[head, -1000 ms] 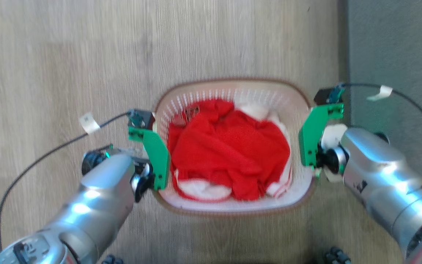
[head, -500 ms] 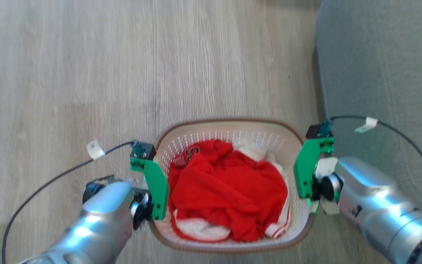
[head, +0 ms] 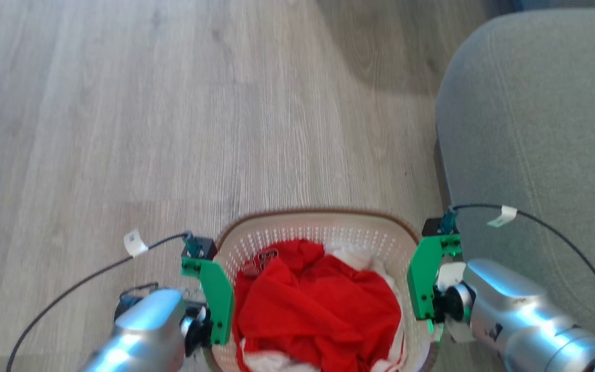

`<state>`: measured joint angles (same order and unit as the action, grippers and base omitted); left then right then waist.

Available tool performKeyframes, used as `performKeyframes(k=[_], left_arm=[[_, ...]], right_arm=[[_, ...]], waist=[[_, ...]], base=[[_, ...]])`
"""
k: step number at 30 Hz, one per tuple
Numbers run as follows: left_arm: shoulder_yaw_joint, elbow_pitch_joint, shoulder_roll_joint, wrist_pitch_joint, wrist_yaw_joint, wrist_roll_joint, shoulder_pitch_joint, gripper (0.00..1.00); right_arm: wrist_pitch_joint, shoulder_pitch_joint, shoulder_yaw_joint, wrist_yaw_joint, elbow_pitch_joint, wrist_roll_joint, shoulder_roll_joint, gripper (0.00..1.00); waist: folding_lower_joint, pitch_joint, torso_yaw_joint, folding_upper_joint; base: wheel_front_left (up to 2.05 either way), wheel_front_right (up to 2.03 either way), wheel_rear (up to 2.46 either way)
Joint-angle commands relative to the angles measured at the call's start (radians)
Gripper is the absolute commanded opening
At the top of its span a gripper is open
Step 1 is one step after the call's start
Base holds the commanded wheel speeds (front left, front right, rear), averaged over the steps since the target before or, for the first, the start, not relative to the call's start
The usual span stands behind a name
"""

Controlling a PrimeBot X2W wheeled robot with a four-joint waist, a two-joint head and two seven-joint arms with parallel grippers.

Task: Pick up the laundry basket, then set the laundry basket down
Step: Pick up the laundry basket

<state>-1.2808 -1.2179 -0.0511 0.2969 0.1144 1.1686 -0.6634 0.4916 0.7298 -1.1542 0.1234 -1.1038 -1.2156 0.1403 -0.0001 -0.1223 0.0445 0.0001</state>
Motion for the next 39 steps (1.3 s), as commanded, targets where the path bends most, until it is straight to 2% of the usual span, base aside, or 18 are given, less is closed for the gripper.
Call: performKeyframes(k=[1, 13, 39], left_arm=[[0.006, 0.026, -0.003, 0.000, 0.016, 0.005, -0.021, 0.00], [0.004, 0.048, -0.024, 0.009, 0.016, 0.026, 0.018, 0.00], [0.002, 0.065, -0.034, 0.029, 0.016, 0.015, 0.029, 0.00]], right_arm=[[-0.004, -0.002, -0.009, 0.007, 0.034, -0.007, -0.022, 0.00], [-0.014, -0.019, -0.045, 0.007, 0.024, -0.035, -0.037, 0.00], [-0.012, -0.020, -0.086, 0.007, 0.013, -0.076, -0.045, 0.00]], waist=[[0.0001, 0.030, 0.009, -0.0001], [0.0001, 0.108, 0.044, -0.0001], [0.0001, 0.117, 0.055, -0.0001]], base=[[0.00, 0.00, 0.00], [0.00, 0.00, 0.00], [0.00, 0.00, 0.00]])
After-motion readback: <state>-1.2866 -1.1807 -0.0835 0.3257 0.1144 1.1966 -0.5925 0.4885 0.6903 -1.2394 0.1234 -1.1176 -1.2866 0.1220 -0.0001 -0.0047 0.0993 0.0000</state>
